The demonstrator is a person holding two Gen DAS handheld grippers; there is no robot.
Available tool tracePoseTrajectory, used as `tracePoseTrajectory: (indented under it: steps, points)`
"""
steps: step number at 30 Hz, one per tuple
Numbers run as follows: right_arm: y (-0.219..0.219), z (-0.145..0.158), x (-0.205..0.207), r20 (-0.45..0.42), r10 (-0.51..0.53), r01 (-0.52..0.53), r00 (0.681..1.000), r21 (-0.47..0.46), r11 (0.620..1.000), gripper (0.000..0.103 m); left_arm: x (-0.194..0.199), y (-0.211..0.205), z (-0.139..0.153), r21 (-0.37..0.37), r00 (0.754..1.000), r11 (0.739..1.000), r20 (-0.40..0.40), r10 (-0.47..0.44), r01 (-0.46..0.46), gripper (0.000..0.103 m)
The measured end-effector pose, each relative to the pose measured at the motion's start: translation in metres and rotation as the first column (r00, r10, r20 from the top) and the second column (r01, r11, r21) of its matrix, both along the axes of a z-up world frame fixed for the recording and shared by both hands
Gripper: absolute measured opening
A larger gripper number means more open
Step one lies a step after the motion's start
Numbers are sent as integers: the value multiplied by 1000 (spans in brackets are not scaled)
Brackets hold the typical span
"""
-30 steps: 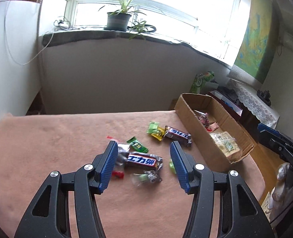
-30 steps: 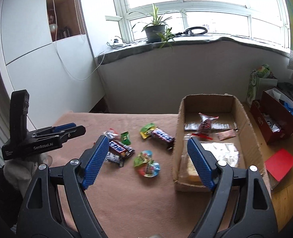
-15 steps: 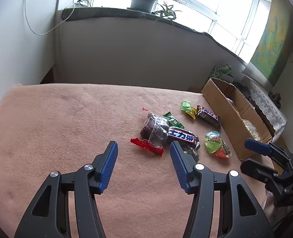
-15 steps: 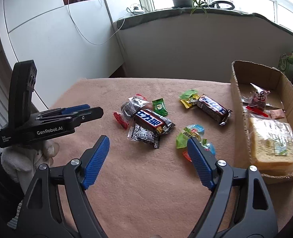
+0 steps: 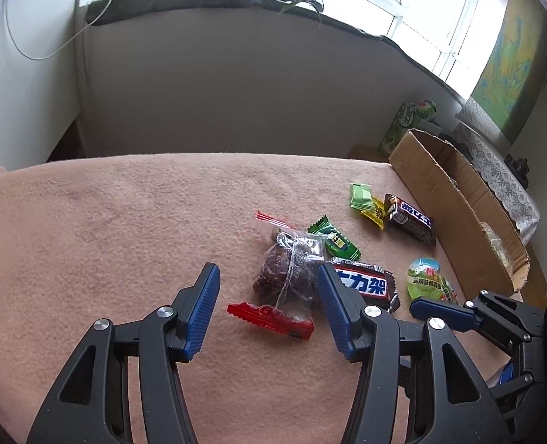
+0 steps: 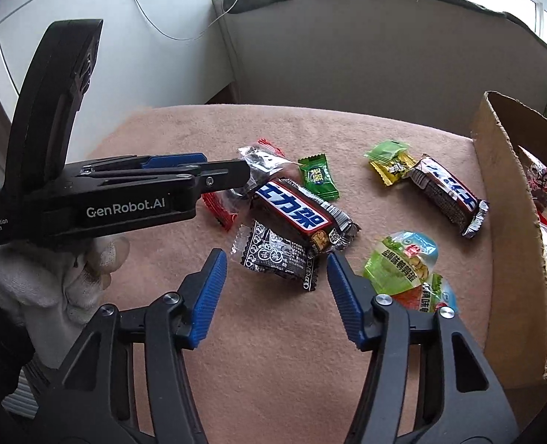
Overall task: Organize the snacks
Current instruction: 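Grasp the black wrapped candy with the right gripper while the left grasps another clear snack bag, then carry both items over the box and open both grippers to drop them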
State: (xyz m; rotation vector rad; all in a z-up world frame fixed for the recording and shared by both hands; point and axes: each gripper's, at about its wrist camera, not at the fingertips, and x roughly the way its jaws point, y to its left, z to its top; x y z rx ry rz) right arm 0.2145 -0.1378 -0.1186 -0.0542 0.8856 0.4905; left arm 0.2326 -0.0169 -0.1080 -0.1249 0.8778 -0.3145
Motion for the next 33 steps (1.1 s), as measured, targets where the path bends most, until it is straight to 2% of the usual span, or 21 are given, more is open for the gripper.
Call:
tracePoseTrajectory:
  steps: [1,2,6,8,10,15,20,33]
  points:
    - [2,-3,3,-9,-1,1,1000,-6,1000,47,3,-2,-2,0,1000,1000,-5,-3,3,54]
    - [2,-6,6,-19,-4,4,1000,-7,1000,44,5,-4,-5,0,1000,1000,-10,-7,7,54]
    - [0,-11,10,-37,-9,10,999,13,1000,38,9,-6,-10,-4,1000,1000,-19,-16,16,54]
    - [-3,-11,10,-37,-12,13,999,29,999,32,11,-7,-11,-12,1000,1000,-21,-21,21,49]
    - [-7,-11,9,-40,-11,13,999,42,999,31,12,-7,-12,-19,999,999,-23,-26,25,46]
    - [-21,-9,7,-44,-22,26,999,82,996,25,11,-6,-11,-25,1000,999,-18,-23,22,43]
    - [-38,-5,6,-45,-64,69,997,120,990,11,8,-2,-9,-25,1000,1000,-12,-9,9,43]
    - [-59,17,-12,-36,-97,103,995,218,971,11,-14,12,13,-50,999,999,33,21,-19,42]
